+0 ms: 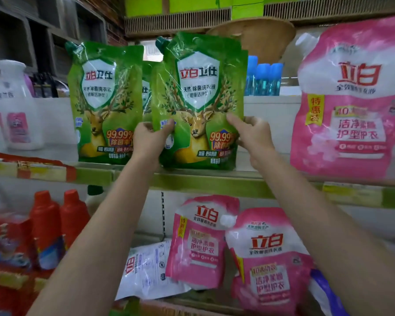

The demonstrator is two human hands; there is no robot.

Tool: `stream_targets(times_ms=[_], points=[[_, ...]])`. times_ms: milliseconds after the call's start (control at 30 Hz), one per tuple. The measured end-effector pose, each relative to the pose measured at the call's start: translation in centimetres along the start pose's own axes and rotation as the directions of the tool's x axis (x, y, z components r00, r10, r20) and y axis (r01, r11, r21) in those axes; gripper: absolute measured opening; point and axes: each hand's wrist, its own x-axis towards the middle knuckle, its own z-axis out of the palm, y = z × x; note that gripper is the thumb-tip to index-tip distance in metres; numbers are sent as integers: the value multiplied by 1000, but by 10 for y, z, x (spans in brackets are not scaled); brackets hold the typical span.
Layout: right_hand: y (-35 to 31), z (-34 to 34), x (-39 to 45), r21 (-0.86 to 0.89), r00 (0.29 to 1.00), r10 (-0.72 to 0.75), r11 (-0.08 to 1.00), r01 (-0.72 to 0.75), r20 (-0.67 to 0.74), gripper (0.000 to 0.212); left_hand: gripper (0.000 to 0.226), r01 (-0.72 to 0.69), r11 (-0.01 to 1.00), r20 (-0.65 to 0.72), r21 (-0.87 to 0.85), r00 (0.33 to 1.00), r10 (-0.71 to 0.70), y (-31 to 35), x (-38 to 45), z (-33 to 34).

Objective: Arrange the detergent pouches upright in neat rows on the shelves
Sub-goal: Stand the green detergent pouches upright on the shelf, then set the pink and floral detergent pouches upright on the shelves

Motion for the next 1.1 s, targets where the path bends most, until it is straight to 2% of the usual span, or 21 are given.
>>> stream_targets(times_ms=[67,133,200,233,333,433,533,600,667,733,900,1100], points=[[2,-15,-15,-31,1000,-13,999,13,-20,47,51,-84,996,-19,29,996,85,1,-20,0],[5,-22,-35,32,1000,-21,999,21,-14,49,56,-162,987,22,-14,986,162,-1,-49,4],[7,-28,-58,109,1000,-1,994,-3,30,49,61,-196,976,66,-98,977,203,-4,-81,12],[7,-29,-69,149,998,13,989,-21,55,50,56,-220,966,78,-134,970,231,-6,-95,15],[16,-49,-103,248,999,27,968,-36,40,42,52,-215,955,98,-205,966,239,-15,-131,28],[38,-82,-133,307,997,68,950,-55,-33,25,52,-156,949,99,-275,977,189,-31,-160,34],[66,-116,-150,289,982,166,948,-134,-92,11,43,-53,952,123,-301,988,93,-56,-187,49],[83,-137,-158,261,964,230,947,-189,-135,11,32,39,967,198,-253,980,12,-73,-203,67],[99,-157,-164,265,944,286,935,-236,-166,12,28,129,978,330,-163,941,-69,-84,-220,89],[112,-178,-170,276,925,337,919,-282,-175,12,27,213,970,388,-121,909,-151,-93,-237,111],[122,-245,-170,228,912,369,917,-327,-178,9,28,310,948,364,-71,893,-264,-97,-269,159],[131,-316,-161,208,903,384,915,-345,-190,11,19,345,931,295,-119,908,-298,-96,-301,213]])
